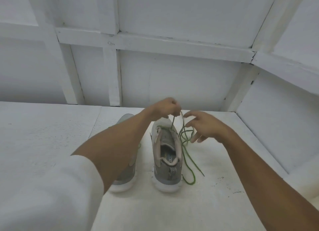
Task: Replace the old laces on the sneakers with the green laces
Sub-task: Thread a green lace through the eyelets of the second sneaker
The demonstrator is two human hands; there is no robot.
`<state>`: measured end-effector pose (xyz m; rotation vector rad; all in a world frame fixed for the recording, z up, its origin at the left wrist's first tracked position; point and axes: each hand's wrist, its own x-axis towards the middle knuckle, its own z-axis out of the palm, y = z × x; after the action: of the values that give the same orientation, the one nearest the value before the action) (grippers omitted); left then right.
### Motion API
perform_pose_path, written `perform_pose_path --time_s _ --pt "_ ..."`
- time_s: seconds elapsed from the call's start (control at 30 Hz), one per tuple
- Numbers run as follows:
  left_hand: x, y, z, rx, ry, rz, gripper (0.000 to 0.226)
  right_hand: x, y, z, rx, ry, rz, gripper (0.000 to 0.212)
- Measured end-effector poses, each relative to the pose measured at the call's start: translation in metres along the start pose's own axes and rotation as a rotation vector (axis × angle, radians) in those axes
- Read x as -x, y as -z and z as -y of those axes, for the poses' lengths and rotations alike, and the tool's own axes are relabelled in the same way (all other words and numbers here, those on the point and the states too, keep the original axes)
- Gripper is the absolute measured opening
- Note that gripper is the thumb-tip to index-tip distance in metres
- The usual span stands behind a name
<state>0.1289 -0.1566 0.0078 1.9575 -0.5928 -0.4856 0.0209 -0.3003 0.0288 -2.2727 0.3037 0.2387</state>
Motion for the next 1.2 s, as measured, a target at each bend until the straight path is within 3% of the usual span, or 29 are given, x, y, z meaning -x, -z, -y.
perform_pose_path --time_s 0.1,0.17,0.3,0.47,0.6,0.7,0.77,0.87,1.03,1.2 --pt "0.011 0.015 -0.026 0.179 -0.074 -0.007 0.008 -0.010 0.015 0.006 0.075 0.075 -0.186 0.048" --pt "0.019 0.022 -0.043 0.127 -0.131 -0.001 0.017 -0.014 0.020 0.013 0.068 0.106 -0.171 0.052" --pt "0.036 0.027 -0.071 0.038 -0.256 0.025 0.026 -0.027 0.021 0.023 -0.017 0.174 -0.169 0.023" --pt "0.054 0.028 -0.079 0.017 -0.334 0.062 0.017 -0.038 0.024 0.023 -0.019 0.125 -0.131 0.033" --pt "0.059 0.024 -0.061 -0.164 -0.229 0.160 0.011 -0.042 0.039 0.026 -0.107 0.204 -0.132 0.019" --pt "0.047 0.036 -0.041 -0.231 -0.148 -0.111 0.019 -0.036 0.049 0.040 -0.291 0.303 -0.076 0.025" --pt "0.042 0.041 -0.033 -0.277 -0.137 -0.159 0.035 -0.028 0.051 0.050 -0.387 0.367 0.011 0.025" --pt "0.040 0.035 -0.027 -0.103 -0.081 0.008 0.052 -0.020 0.051 0.058 -0.439 0.440 0.083 0.023" --pt "0.053 0.048 -0.013 0.044 -0.082 0.095 0.022 -0.023 0.059 0.045 -0.485 0.401 0.009 0.023" --pt "0.074 0.087 0.011 0.145 -0.061 0.078 0.022 -0.026 0.068 0.019 -0.510 0.326 -0.065 0.023"
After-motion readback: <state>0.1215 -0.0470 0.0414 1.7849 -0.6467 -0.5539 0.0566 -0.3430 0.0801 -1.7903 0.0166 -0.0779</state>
